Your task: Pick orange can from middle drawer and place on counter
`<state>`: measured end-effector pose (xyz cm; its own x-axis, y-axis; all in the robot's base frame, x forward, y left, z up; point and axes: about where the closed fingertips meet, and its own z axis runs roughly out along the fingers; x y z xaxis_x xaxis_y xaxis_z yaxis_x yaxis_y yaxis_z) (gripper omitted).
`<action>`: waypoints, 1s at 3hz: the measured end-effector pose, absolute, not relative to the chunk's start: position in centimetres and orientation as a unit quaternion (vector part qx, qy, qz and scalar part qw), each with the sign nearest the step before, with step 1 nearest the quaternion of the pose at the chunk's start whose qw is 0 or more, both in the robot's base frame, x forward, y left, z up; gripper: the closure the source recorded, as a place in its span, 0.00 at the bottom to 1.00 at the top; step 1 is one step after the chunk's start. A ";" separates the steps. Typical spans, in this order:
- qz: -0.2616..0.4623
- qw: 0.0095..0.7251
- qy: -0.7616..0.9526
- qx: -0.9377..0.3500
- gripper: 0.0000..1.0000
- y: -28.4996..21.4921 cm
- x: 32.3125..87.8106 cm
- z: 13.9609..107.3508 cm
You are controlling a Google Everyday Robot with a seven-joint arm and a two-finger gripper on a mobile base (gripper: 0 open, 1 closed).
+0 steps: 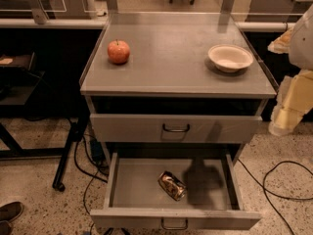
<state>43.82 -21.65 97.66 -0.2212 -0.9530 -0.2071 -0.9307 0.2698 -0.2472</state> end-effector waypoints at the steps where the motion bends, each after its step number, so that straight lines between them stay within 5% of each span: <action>1: -0.036 0.163 0.781 -0.602 0.00 -21.3 43.9 97.3; 3: -0.024 0.144 0.812 -0.565 0.00 -14.6 41.7 89.5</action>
Offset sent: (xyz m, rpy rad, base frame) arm -0.0352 0.0819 -0.1387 0.0182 0.1355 -0.1340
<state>41.70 -14.63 89.49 -0.3209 -0.9244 -0.2064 -0.9105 0.3611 -0.2015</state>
